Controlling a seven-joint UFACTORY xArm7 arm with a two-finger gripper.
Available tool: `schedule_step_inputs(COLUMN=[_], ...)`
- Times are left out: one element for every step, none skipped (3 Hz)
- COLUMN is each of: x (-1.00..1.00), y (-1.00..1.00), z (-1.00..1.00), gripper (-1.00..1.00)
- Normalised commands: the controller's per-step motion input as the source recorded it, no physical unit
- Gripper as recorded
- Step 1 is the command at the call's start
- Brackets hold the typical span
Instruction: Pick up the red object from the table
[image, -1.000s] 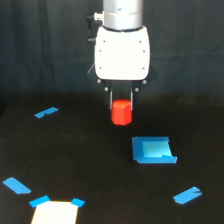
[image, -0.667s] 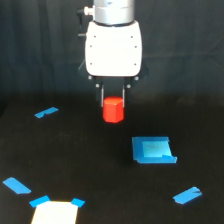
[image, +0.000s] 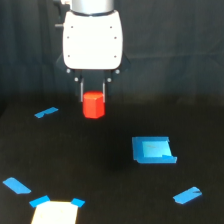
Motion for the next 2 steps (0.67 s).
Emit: schedule_step_inputs(x=[-0.73,-0.79], y=[-1.0,-0.87], z=[1.0,1.0], gripper=[-1.0,-0.61])
